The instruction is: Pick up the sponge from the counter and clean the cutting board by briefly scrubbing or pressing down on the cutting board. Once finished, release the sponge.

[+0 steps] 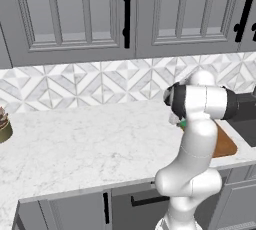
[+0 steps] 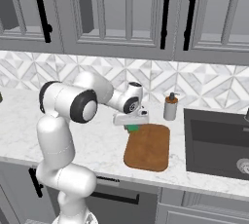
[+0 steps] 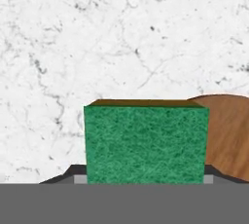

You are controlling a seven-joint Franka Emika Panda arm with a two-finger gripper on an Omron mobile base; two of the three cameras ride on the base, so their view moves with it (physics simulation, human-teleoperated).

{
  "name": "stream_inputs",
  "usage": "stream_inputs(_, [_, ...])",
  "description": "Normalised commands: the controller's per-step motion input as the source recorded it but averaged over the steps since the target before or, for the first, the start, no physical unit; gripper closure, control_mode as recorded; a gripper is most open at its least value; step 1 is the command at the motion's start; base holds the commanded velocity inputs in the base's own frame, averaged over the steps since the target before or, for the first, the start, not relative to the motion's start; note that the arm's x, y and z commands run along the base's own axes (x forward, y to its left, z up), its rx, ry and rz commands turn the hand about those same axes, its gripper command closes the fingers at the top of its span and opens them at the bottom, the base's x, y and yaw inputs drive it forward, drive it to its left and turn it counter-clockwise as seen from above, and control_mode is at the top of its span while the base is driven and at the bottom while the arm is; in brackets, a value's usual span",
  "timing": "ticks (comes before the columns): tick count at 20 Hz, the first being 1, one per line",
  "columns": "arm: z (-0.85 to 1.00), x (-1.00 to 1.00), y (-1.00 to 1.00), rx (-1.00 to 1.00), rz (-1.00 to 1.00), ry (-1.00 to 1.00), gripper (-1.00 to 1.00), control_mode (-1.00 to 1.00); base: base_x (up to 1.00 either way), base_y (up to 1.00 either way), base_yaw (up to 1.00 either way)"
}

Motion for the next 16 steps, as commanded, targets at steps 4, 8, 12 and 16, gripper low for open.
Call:
stream_inputs(4, [-0.35,-0.04,-0.32,-0.1,0.0,-0.15,1.0,-1.0,0.0,0.0,0.0])
stream_inputs(8, [-0.27,-0.06,-0.53,-0.06,0.0,-0.13,1.0,-1.0,0.0,0.0,0.0])
stream_inputs(12, [-0.05,-0.55,-0.56,0.0,0.03,-0.09,1.0,-1.0,0.0,0.0,0.0])
stream_inputs(16, [0.08,-0.58,-0.51,0.0,0.02,-0.03,1.0,-1.0,0.0,0.0,0.0])
